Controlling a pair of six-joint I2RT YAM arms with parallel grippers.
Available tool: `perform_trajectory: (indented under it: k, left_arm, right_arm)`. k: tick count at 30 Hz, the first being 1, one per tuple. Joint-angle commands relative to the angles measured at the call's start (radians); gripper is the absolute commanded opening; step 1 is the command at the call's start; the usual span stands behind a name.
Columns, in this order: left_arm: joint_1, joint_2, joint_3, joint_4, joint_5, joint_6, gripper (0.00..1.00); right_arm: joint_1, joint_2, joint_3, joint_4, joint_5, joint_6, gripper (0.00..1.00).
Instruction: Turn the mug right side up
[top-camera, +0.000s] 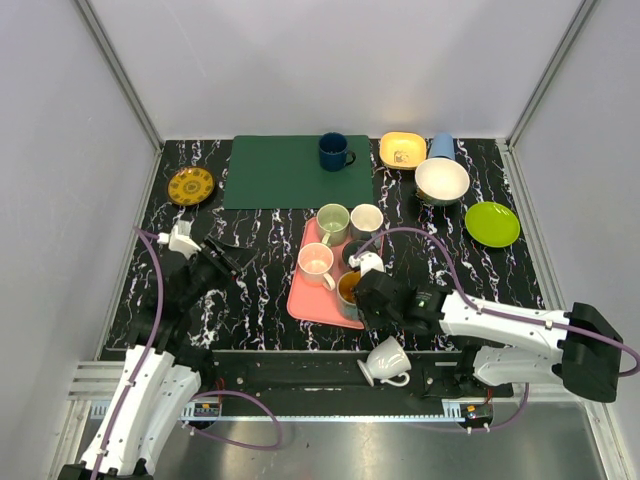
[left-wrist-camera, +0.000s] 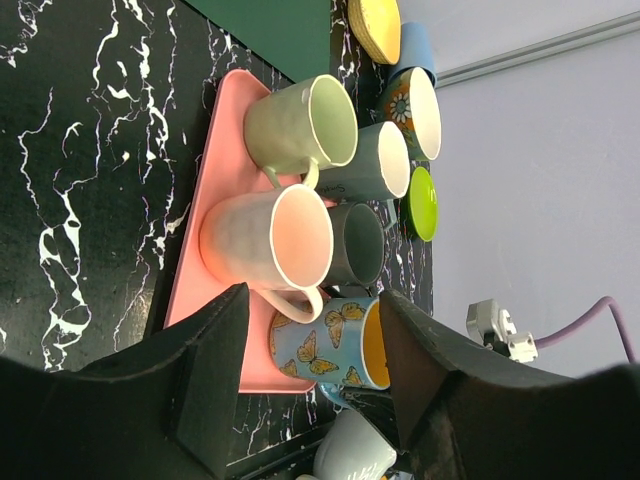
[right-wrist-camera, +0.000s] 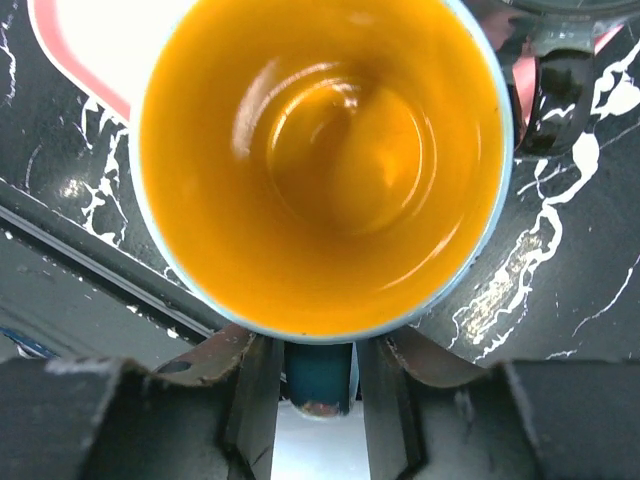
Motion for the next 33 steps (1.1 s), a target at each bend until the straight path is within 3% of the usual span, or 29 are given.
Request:
perform_trajectory:
  k: [1, 8, 11, 12, 13, 18, 24, 27, 29, 33]
  left_arm:
    - [0.004, -0.012, -0.005, 0.049, 0.012, 0.006, 0.58]
    - [0.004, -0.014, -0.007, 0.044, 0.019, 0.017, 0.59]
    - [0.004, -0.017, 0.007, 0.034, 0.019, 0.037, 0.60]
    - [0.004, -0.020, 0.010, 0.029, 0.019, 0.046, 0.60]
    - [0.004, -0.021, 0.011, 0.030, 0.019, 0.048, 0.61]
    - [0.004, -0.024, -0.004, 0.058, 0.032, 0.035, 0.61]
    - [-0.039, -0.003, -0.019, 0.115, 0.146, 0.076, 0.61]
    - [-0.161, -0.046, -0.022, 0.083, 0.108, 0.110, 0.61]
    - [-0.301, -0.067, -0.041, 0.069, 0.066, 0.115, 0.61]
    - [-0.586, -0.006, -0.044, 0.057, -0.117, 0.129, 0.61]
  right_arm:
    - [0.017, -0.036, 0.010, -0.020, 0.002, 0.068, 0.42]
    - [0.022, -0.073, 0.030, -0.088, 0.000, 0.117, 0.56]
    - [0.025, -0.169, 0.097, -0.169, 0.006, 0.163, 0.66]
    - [0.025, -0.220, 0.147, -0.197, 0.025, 0.186, 0.77]
    - [0.025, -0.243, 0.174, -0.225, 0.037, 0.200, 0.79]
    - [0.023, -0.320, 0.264, -0.421, 0.120, 0.344, 0.82]
    - [0.023, -0.439, 0.166, -0.500, 0.169, 0.586, 0.81]
    - [0.023, -0.568, 0.093, -0.472, 0.201, 0.672, 0.79]
    - [0.023, -0.608, 0.060, -0.474, 0.210, 0.703, 0.79]
    - [0.023, -0.557, 0.042, -0.503, 0.166, 0.787, 0.80]
